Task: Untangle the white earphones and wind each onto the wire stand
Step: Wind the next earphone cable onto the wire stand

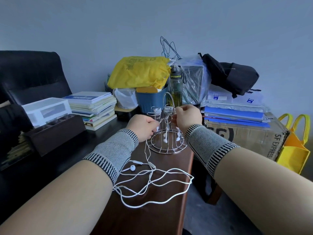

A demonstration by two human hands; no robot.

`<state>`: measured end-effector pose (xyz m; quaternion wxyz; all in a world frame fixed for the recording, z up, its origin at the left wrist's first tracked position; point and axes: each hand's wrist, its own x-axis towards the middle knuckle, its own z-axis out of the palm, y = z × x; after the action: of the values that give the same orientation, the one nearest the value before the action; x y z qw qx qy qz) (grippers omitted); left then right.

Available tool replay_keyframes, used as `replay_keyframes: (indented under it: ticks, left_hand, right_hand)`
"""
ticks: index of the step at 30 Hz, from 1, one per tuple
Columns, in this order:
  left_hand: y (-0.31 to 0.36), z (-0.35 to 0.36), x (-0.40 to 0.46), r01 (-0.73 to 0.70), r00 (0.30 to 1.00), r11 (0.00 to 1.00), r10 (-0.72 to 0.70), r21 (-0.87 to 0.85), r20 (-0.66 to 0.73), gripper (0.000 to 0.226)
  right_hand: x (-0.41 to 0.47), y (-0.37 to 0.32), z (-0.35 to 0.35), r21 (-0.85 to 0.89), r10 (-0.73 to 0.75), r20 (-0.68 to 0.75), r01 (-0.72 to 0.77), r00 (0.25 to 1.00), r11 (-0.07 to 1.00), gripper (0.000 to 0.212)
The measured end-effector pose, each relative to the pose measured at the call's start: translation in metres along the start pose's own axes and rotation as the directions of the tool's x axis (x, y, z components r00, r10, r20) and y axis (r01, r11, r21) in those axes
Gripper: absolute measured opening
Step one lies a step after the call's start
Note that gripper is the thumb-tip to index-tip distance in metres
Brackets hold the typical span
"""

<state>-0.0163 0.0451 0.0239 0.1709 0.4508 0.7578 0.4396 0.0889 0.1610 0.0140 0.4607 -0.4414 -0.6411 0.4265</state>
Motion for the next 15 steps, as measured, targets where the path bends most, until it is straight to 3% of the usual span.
replay_keyframes:
  ticks: [3,5,10,15]
  left_hand:
    - [-0.002,0.004,-0.007,0.0,0.999,0.999,0.001,-0.039,0.035,0.019]
    - [-0.002,0.006,-0.011,-0.003,0.999,0.999,0.005,-0.045,0.047,0.017]
    - [-0.001,0.007,-0.019,-0.02,0.999,1.0,0.02,-0.001,0.051,0.023]
    - [0.0,0.002,-0.023,-0.061,0.996,0.994,0.055,0.096,0.065,0.031]
  right_hand:
    - [-0.02,0.007,-0.009,0.024,0.004,0.014,-0.004,1.0,1.0,0.02]
    - [-0.036,0.012,-0.012,0.054,0.038,0.106,-0.044,0.994,0.998,0.028]
    - [-0.063,0.016,-0.007,0.149,0.178,0.303,-0.231,0.936,0.961,0.024]
    - [-0.064,0.003,-0.002,0.223,0.282,0.336,-0.367,0.899,0.903,0.02]
